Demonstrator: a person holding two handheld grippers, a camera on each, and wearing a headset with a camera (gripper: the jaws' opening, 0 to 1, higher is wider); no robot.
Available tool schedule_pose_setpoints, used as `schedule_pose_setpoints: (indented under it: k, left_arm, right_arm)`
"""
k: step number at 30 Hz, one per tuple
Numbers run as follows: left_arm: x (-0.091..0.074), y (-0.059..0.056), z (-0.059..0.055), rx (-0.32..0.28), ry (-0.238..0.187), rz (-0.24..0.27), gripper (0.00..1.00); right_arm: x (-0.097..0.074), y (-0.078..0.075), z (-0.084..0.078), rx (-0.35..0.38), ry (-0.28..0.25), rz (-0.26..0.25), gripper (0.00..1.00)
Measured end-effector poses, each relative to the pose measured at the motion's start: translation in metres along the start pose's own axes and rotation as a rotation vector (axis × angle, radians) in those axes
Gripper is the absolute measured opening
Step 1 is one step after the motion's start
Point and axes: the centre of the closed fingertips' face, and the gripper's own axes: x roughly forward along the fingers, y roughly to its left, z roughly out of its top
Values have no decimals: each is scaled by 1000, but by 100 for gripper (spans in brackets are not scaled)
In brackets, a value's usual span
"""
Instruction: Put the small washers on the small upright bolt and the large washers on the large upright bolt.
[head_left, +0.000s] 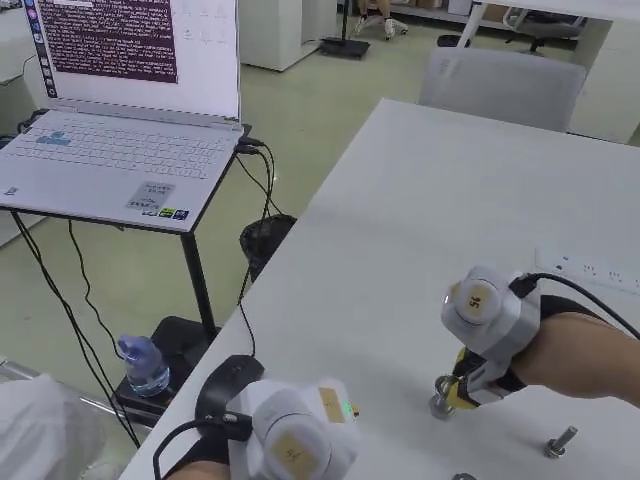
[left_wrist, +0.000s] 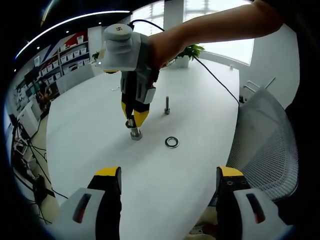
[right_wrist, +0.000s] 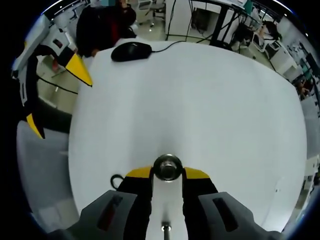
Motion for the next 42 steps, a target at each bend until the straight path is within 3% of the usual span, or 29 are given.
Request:
schedule_pose_setpoints:
  k: [21, 42]
  left_arm:
    - [1, -3, -4, -14, 5, -9, 75]
    - [2, -4, -6, -21, 10, -14, 73]
  right_arm:
    - [25, 2, -7, 14, 39, 14, 23]
    - [30, 3, -10, 26, 49, 16, 24]
